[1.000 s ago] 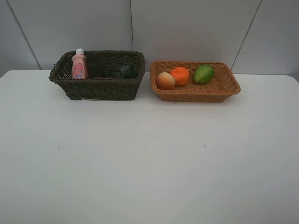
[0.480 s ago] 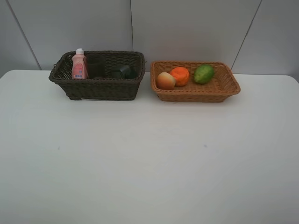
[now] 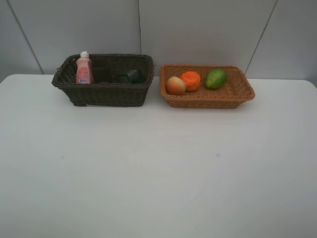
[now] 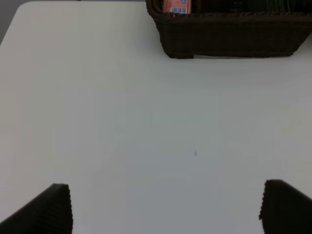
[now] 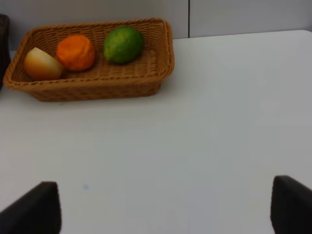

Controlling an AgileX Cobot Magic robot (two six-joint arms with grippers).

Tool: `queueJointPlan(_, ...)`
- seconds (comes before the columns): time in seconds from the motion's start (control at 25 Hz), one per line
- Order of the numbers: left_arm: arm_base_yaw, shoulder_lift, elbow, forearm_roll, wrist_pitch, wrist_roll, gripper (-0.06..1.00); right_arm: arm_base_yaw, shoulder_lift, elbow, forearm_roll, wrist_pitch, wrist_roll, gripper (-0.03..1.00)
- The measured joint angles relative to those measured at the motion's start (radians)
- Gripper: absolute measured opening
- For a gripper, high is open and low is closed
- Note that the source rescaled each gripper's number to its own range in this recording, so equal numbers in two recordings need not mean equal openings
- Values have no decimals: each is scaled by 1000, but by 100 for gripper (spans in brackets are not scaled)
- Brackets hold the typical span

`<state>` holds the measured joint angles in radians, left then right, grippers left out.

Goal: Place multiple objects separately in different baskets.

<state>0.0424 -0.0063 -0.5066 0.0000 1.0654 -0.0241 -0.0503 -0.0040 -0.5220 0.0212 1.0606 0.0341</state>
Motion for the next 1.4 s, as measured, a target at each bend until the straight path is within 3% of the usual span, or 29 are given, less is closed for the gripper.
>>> queueJointPlan(1.4,0,0,2,0,0,-2,100,0,0,0,0,0,0,100)
